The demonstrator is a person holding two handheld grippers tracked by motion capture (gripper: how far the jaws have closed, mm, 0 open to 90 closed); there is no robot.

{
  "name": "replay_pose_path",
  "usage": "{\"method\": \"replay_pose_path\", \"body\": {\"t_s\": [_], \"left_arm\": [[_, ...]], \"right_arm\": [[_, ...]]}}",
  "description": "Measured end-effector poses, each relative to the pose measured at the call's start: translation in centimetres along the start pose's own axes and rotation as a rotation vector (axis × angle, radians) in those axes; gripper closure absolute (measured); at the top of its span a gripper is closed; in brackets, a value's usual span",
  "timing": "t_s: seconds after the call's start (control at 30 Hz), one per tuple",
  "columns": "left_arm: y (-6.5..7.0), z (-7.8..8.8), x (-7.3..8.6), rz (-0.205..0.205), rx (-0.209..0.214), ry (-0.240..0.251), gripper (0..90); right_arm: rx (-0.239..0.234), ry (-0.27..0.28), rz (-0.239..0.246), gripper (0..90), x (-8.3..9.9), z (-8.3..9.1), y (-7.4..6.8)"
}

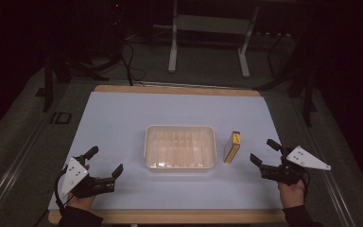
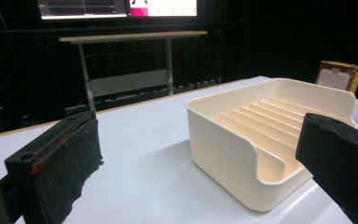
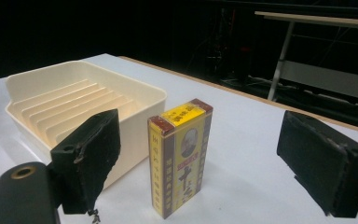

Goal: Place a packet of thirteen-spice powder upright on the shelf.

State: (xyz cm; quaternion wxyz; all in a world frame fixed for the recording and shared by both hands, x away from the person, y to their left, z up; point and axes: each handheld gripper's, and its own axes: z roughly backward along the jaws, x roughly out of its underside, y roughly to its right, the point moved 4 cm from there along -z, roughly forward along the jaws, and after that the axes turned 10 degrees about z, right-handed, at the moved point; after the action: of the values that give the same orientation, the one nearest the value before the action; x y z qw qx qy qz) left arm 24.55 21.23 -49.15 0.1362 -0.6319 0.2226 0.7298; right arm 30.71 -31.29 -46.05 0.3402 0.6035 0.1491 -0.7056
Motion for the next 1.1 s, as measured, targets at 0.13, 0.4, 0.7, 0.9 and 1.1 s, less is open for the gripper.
{"method": "replay_pose_path", "body": {"t_s": [0.13,0.4,0.7,0.9,1.1], "left_arm": [[0.1,0.1,0.1,0.006,0.012,0.001,0.2],[0.4,0.9,0.4,0.013,0.029,-0.021,0.2],[0.7,1.2,0.4,0.070,-0.005,-0.057,0.2],[1.0,1.1,0.4,0.034,0.011,-0.065,0.2],[1.3,1.1,0.4,0.025,0.026,-0.065,0.2]], "right_arm": [[0.002,-0.005,0.006,13.3,-0.3,-0.1,0.1],[-0.068,-0.030,0.013,13.5,-1.0,-0.6,0.3],[-0.219,-0.151,0.101,13.5,-1.3,-1.3,-0.2],[-0.323,-0.218,0.159,13.4,-1.7,-1.6,-0.5],[-0.355,-0.326,0.197,13.4,-1.7,-1.7,0.2]]}}
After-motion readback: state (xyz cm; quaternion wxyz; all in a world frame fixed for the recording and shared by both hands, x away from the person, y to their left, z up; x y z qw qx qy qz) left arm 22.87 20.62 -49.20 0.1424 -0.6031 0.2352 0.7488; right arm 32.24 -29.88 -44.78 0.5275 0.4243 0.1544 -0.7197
